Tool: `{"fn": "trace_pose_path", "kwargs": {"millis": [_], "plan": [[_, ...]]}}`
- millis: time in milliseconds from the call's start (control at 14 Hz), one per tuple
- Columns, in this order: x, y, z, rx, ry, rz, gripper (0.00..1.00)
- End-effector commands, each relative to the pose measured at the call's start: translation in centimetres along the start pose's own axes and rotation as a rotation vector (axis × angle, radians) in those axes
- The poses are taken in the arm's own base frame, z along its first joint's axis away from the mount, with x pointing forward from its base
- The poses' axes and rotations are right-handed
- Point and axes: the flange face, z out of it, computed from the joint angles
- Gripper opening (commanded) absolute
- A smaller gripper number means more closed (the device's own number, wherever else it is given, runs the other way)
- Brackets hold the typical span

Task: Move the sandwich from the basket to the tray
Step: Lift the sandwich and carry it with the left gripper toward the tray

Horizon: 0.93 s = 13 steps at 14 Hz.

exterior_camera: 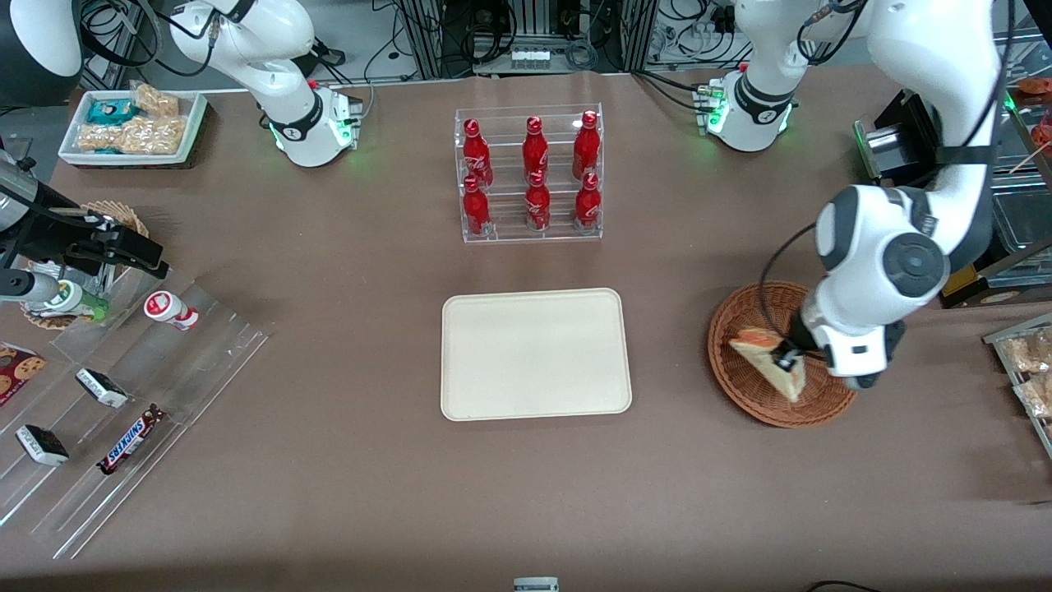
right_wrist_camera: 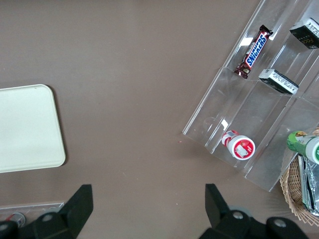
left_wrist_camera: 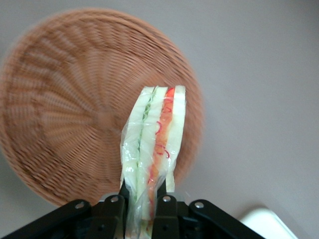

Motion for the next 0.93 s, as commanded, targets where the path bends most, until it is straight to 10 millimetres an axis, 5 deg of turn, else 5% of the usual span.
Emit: {"fn": "trace_pose_path", "kwargs": {"millis": [0, 429, 857], "plan": [[-5.6, 5.5, 0.0, -0.008, 0.005, 0.125, 0.02], [-17.6, 15.0, 2.5, -0.048, 0.014, 0.543, 0.07], [-28.4, 20.1, 6.0, -0.060, 0.049, 0.722, 0.07]]}}
